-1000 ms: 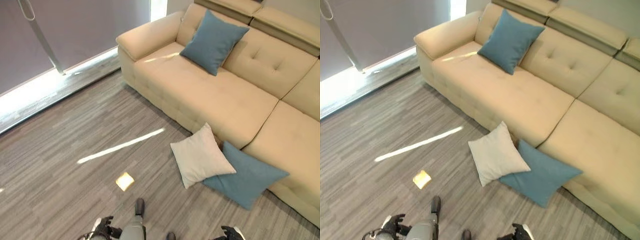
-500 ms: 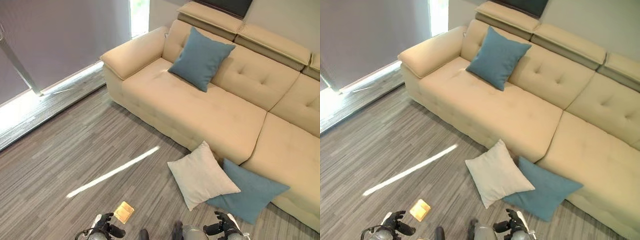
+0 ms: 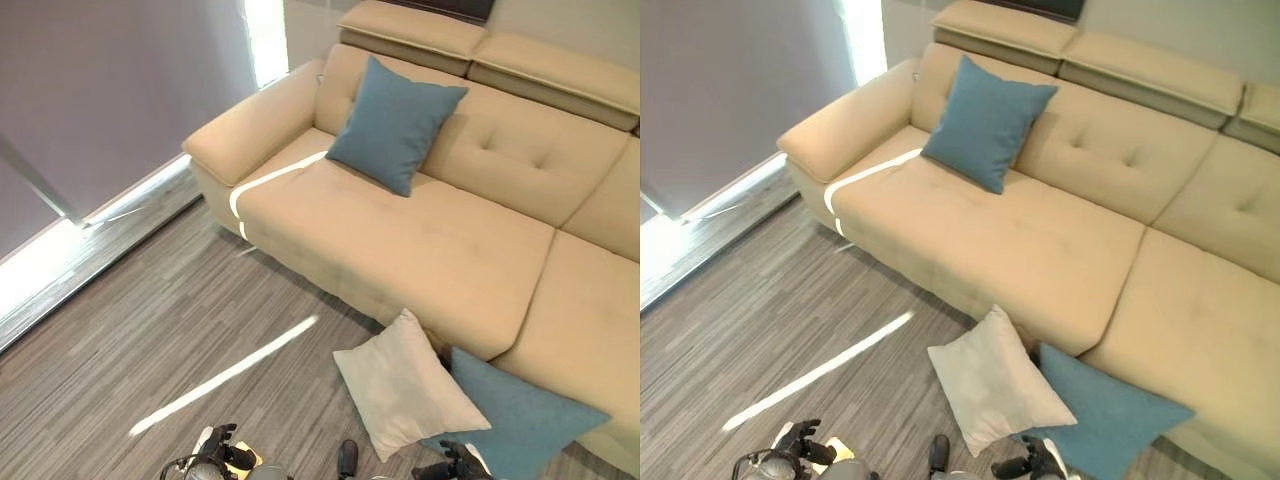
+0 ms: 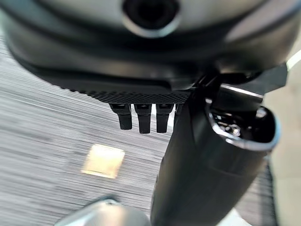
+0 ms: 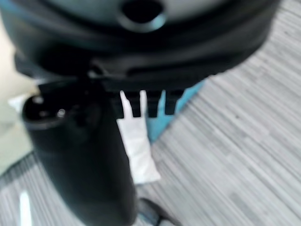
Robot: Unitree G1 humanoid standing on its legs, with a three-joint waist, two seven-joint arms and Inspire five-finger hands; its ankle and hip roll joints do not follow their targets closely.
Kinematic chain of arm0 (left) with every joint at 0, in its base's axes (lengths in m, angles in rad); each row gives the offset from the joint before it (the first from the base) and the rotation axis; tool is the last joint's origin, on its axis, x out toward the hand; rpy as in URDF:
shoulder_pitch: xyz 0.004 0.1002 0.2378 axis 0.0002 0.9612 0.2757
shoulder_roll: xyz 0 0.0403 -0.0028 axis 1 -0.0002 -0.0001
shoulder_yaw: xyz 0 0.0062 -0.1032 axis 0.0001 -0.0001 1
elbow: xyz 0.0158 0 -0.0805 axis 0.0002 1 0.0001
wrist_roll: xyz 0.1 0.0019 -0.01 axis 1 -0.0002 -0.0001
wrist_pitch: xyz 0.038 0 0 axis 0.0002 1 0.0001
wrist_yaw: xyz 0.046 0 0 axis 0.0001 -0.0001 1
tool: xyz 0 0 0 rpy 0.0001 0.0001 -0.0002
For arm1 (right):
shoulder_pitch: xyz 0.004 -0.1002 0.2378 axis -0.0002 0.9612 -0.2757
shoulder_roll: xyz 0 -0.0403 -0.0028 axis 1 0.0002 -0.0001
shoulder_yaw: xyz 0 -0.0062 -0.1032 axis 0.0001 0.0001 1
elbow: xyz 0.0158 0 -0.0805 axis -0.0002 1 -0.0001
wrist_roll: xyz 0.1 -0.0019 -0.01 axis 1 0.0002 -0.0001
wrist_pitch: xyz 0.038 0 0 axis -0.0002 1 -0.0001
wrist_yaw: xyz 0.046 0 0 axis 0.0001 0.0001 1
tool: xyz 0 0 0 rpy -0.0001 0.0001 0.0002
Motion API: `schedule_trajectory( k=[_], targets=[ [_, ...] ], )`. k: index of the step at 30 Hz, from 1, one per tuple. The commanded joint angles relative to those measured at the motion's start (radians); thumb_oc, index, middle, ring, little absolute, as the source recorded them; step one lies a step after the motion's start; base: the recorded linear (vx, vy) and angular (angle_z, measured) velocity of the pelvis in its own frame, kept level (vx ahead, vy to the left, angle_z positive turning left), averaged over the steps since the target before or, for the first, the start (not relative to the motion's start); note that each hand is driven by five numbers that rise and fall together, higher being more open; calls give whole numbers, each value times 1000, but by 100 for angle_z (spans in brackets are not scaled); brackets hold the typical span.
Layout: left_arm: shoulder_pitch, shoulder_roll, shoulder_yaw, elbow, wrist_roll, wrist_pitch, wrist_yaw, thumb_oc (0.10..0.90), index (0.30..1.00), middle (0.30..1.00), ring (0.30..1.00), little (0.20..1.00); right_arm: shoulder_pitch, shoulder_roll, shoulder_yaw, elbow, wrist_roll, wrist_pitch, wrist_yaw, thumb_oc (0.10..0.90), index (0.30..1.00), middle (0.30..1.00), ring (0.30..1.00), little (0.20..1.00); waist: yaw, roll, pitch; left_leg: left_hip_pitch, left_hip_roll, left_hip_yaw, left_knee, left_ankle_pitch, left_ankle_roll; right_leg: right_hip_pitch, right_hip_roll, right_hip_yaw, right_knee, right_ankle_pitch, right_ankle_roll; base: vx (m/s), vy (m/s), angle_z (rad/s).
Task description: Pick up all the scattered cushions and arrange them neatly on the sofa.
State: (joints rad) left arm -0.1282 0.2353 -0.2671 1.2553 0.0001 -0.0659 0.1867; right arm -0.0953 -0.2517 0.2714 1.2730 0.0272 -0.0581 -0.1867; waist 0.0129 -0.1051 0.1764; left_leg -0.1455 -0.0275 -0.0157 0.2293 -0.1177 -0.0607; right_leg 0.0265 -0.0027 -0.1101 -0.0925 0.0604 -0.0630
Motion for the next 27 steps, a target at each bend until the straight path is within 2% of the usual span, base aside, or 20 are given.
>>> schedule_trajectory(
  k=[1,3,4,7,8,12,13,17,18,19,20,21,22,24,25,26,27],
  targets=[
    [-13,-12,-24,37,-17,-21,10,800,900,900,900,900,20,-42,6,2,16,-11,-36,800,900,900,900,900,46,21,9,-12,-44,-179,-92,79,14,18,-1,38,61,-79,128,146,68,-79],
    [-9,-20,-22,53,-15,-23,2,800,900,900,900,900,17,-56,7,7,3,-12,-40,800,900,900,900,900,56,39,7,-15,-73,-297,-138,104,9,27,20,108,65,-91,134,166,138,-143],
    [-1,-22,-20,61,-9,-20,-1,800,900,900,900,900,21,-55,5,6,0,-10,-38,800,900,900,900,900,56,43,-2,7,-62,-296,-157,108,13,27,21,117,66,-94,136,173,192,-143],
    [12,-19,-19,62,4,-18,-4,800,900,900,900,900,26,-52,4,3,-6,-10,-39,800,900,900,900,900,51,44,-14,31,-55,-274,-174,107,23,19,10,136,78,-94,142,106,162,-84],
    [15,-14,-20,59,13,-18,-5,800,900,900,900,900,27,-50,-1,-3,-4,-10,-34,800,900,900,900,900,45,44,-23,47,-48,-239,-189,105,35,9,-3,151,94,-97,152,120,227,-46],
    [10,-4,-22,47,18,-18,-4,800,900,900,900,900,27,-43,-1,-7,-3,-4,-32,800,900,900,900,900,45,45,-23,58,-49,-194,-188,95,55,-19,-22,179,134,-92,169,44,218,-67],
    [4,4,-22,36,14,-20,0,800,900,900,900,900,24,-39,1,-14,0,0,-29,800,900,900,900,900,41,46,-20,65,-54,-170,-190,88,70,-49,-31,192,160,-79,186,-7,123,-78],
    [-3,11,-22,28,8,-21,4,800,900,900,900,900,12,-35,0,-20,-1,3,-31,800,900,900,900,900,47,51,-13,70,-53,-136,-205,85,81,-83,-48,180,176,-61,209,-49,154,-61],
    [-2,16,-19,24,-1,-20,5,800,900,900,900,900,0,-37,2,-27,-13,1,-37,800,900,900,900,900,79,59,0,82,-35,-90,-220,82,79,-97,-97,19,191,-55,212,-60,52,-98],
    [-2,16,-18,24,-1,-20,5,800,900,900,900,900,0,-37,2,-27,-13,1,-37,800,900,900,900,900,78,59,-2,79,-36,-91,-221,84,79,-100,-97,18,190,-53,212,-99,93,-109],
    [0,19,-13,21,-6,-18,0,800,900,900,900,900,-5,-40,5,-29,-23,-4,-40,800,900,900,900,900,101,66,-7,86,-20,-51,-241,87,74,-86,-139,-175,206,-74,195,-45,67,-105],
    [3,22,-8,22,-5,-16,-1,800,900,900,900,900,-9,-42,8,-29,-29,-6,-41,800,900,900,900,900,110,67,-9,93,-13,-27,-246,85,74,-78,-151,-251,225,-86,190,-43,66,-109],
    [3,22,-8,22,-5,-16,-1,800,900,900,900,900,-9,-42,8,-30,-30,-6,-41,800,900,900,900,900,110,67,-8,94,-13,-28,-247,86,74,-77,-151,-251,227,-87,190,-19,42,-107],
    [9,27,4,22,-3,-18,-5,800,900,900,900,900,-12,-42,16,-33,-38,-10,-43,800,900,900,900,900,130,60,-18,99,-11,19,-254,83,70,-47,-158,-344,209,-97,194,-25,-9,-50],
    [14,30,6,20,-1,-19,-4,800,900,900,900,900,-9,-43,26,-39,-43,-9,-47,800,900,900,900,900,140,52,-18,110,-11,44,-257,84,67,-30,-150,-351,170,-93,194,-9,-69,-46],
    [16,31,6,19,0,-20,-2,800,900,900,900,900,-9,-44,29,-42,-41,-10,-45,800,900,900,900,900,136,51,-21,110,-11,47,-263,85,66,-38,-135,-319,160,-93,190,1,-64,-60],
    [16,31,6,19,0,-20,-2,800,900,900,900,900,-9,-44,29,-42,-41,-10,-45,800,900,900,900,900,136,51,-21,110,-11,48,-264,85,66,-39,-135,-318,160,-93,190,3,-72,-54]
  ],
)
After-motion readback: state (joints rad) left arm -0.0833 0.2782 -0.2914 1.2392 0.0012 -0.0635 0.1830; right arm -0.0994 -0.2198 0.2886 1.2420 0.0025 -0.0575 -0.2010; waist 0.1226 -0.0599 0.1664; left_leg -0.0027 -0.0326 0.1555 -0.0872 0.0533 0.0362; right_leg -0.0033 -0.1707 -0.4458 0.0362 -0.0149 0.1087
